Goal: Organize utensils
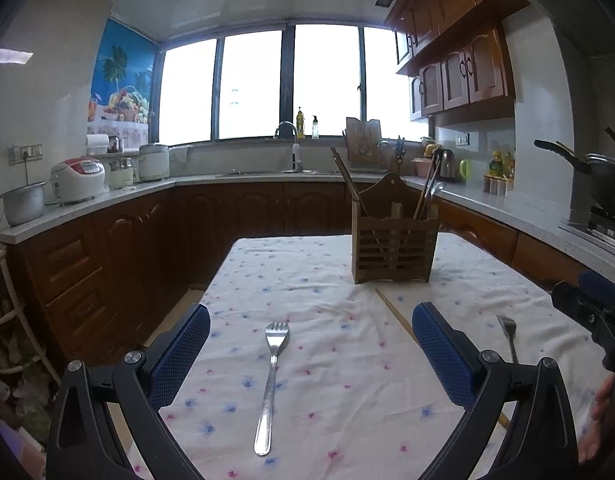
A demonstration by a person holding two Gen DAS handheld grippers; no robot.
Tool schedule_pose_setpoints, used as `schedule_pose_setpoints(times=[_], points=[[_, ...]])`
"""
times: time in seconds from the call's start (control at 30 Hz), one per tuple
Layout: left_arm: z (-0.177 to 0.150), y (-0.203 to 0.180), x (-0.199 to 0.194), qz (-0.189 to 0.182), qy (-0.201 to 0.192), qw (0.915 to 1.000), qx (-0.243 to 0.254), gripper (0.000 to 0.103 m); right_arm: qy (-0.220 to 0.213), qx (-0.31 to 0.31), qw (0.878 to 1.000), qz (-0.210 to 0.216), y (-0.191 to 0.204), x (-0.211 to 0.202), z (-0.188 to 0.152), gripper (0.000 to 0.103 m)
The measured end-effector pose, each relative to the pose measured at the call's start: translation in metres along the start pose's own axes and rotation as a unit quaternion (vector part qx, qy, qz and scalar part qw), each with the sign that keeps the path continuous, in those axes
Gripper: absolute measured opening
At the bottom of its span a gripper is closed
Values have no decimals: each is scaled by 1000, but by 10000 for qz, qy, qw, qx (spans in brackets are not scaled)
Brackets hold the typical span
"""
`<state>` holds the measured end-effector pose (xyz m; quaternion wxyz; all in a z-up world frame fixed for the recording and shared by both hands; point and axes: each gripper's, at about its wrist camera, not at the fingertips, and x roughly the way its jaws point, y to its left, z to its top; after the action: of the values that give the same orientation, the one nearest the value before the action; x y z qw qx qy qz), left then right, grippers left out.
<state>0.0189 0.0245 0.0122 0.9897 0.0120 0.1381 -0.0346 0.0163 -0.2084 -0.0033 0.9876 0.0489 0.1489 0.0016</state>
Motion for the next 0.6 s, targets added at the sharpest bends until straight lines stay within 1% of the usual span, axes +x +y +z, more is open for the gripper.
schedule_pose_setpoints(times=[0.23,0.6], points=[[-12,-1,-1,24,33,10000,-16,102,99,49,9999,-58,0,-3,-2,103],[-13,-4,-7,15,-61,10000,27,102,-79,32,9999,-62,1,-11,-3,103]])
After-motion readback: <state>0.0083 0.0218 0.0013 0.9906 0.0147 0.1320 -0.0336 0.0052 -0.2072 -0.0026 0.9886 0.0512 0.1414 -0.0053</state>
